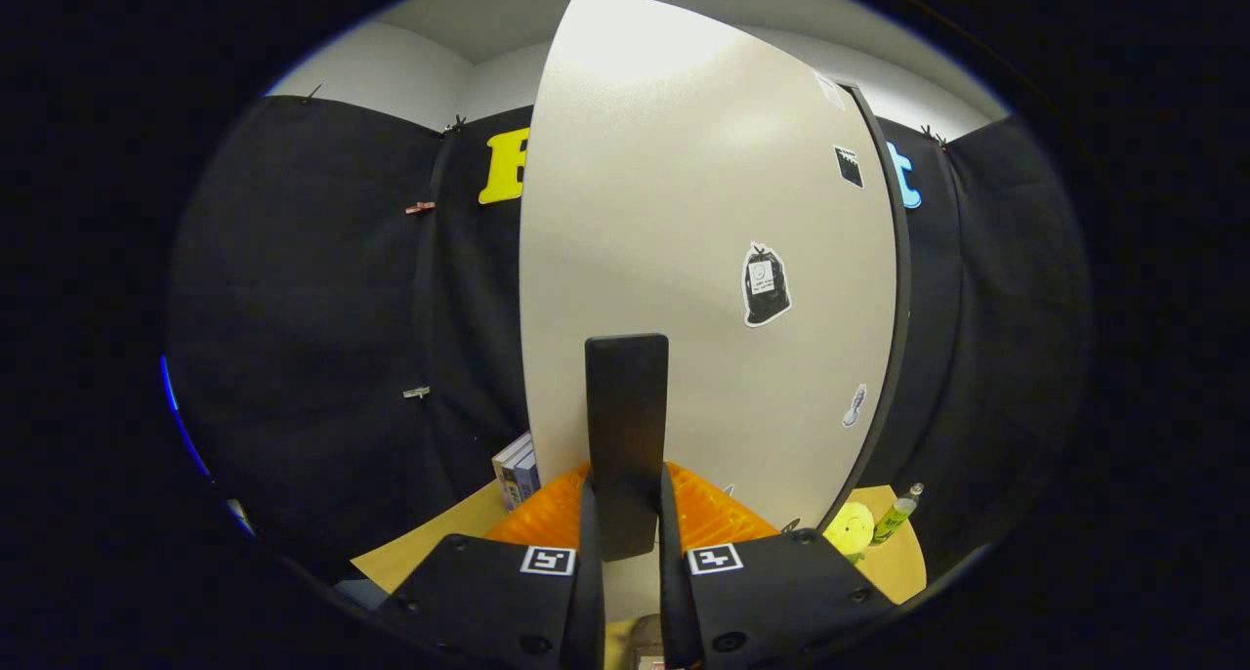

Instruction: Open the shoe cabinet door, grab the shoes and put them into the shoe cabinet, then close the shoe cabinet door.

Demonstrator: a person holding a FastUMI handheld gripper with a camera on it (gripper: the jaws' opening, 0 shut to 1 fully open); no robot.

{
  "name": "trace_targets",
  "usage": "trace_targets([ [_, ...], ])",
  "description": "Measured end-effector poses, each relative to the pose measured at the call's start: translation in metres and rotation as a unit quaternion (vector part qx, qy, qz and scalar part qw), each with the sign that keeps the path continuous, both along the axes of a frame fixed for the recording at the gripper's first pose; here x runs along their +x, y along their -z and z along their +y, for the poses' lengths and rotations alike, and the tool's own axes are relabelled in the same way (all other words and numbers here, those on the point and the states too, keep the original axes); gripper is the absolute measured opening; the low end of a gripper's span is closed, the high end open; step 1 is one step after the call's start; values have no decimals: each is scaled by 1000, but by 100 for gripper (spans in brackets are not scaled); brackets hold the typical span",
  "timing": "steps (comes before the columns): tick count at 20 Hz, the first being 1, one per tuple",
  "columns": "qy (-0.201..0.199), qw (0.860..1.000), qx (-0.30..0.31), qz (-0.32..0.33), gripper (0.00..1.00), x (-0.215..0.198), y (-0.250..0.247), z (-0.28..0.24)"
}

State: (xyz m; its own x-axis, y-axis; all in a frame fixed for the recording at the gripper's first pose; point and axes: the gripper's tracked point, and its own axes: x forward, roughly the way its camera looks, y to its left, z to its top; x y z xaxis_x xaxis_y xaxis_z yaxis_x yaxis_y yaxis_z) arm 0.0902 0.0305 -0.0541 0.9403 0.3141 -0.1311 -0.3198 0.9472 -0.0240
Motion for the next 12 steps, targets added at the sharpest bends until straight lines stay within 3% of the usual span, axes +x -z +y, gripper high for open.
trace_targets([
  [6, -12, 1000, -1, 5, 27, -5, 0, -16],
  [12, 0, 1000, 3, 5, 26, -14, -3, -33],
])
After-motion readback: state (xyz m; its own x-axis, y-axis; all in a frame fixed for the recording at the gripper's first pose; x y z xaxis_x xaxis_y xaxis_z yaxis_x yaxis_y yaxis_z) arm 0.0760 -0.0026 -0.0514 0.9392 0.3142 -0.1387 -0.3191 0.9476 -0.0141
